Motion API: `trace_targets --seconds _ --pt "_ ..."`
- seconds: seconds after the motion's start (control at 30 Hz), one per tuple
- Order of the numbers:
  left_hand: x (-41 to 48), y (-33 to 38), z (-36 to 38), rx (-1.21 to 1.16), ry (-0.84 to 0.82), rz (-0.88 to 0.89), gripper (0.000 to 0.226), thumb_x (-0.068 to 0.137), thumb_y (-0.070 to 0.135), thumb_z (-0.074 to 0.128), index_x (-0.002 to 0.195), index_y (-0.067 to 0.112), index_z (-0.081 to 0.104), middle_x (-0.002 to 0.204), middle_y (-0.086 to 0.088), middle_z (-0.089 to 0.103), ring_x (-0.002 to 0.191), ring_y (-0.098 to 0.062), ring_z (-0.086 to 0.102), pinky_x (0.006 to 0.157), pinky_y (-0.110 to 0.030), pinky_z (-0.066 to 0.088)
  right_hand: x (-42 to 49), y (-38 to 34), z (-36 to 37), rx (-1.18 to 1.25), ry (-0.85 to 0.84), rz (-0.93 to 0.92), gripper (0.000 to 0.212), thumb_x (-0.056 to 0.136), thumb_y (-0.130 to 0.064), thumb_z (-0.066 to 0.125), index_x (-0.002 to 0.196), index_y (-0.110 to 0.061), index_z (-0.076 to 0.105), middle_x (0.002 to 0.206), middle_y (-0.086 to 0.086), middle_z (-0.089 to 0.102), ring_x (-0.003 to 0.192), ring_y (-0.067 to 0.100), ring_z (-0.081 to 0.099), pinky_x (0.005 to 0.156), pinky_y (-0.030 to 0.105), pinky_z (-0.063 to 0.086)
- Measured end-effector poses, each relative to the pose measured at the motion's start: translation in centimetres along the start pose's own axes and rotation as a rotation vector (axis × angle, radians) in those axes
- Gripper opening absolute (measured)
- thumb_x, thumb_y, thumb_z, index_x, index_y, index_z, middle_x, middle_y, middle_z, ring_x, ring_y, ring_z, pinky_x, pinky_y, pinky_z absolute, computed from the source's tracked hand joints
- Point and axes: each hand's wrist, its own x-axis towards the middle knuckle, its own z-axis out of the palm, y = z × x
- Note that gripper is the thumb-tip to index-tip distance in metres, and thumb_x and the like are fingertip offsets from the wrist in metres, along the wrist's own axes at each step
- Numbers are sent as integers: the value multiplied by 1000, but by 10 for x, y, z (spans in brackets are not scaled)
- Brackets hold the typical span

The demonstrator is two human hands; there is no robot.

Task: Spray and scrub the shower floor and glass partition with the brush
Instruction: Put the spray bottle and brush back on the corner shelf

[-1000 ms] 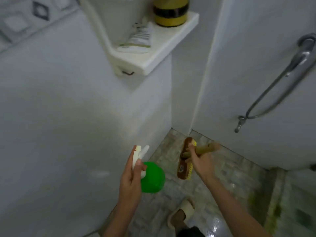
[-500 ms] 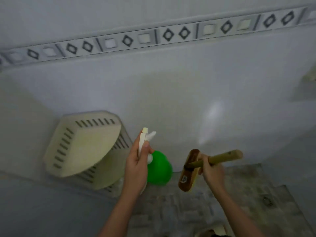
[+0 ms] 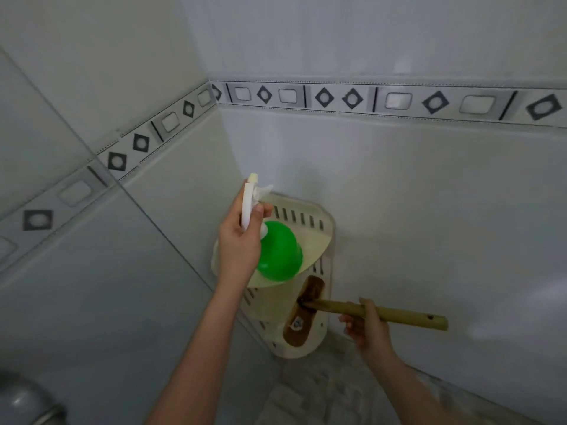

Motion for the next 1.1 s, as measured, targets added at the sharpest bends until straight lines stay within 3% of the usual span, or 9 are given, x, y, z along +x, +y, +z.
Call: trace_targets --seconds 0.13,0.27,0.4,0.53,0.7,0.8,0.97,1.1 --pt "28 -9 -2 0 0 30 43 102 14 56 145 12 53 99 13 73 87 2 68 78 -14 51 21 14 21 84 -23 151 28 94 -25 56 84 0 63 59 16 66 43 16 54 42 23 49" --pt "51 -23 -1 35 24 21 44 102 15 57 145 15 52 100 11 73 85 3 67 76 -14 51 46 31 37 203 -13 284 24 92 -24 59 84 -1 59 55 15 65 38 13 54 42 20 49" --pt "66 -34 2 52 42 31 44 102 18 57 146 16 53 105 6 74 90 -2 68 87 -22 54 69 47 50 311 -18 353 22 91 -23 60 81 -3 59 58 14 65 40 14 56 43 20 51" --pt "78 -44 8 48 53 54 43 101 18 56 144 19 54 109 0 75 91 -9 69 88 -27 56 90 64 66 396 -15 415 19 90 -22 62 85 -3 61 66 15 68 59 17 63 46 23 54" --pt "84 -52 17 21 41 84 37 98 18 64 135 17 62 115 -1 72 103 -19 69 88 -28 57 113 87 85 490 -8 435 23 88 -20 64 106 -6 58 91 19 66 76 22 64 52 25 56" --pt "85 -58 19 17 39 70 33 97 19 66 130 14 64 112 -1 72 103 -16 67 87 -26 55 128 100 91 519 -20 455 29 88 -20 63 114 -7 57 95 18 65 78 23 64 53 26 56" --pt "87 -71 16 45 38 68 24 95 20 68 117 10 67 87 12 67 82 1 62 72 -11 47 132 113 99 556 -112 472 14 90 -13 63 99 -2 63 101 18 64 91 25 63 59 32 60" --pt "86 -75 16 60 32 69 20 94 19 70 112 12 67 88 11 67 83 1 63 75 -15 52 139 122 99 541 -106 474 14 90 -11 63 99 0 62 99 17 65 90 24 63 58 32 60"
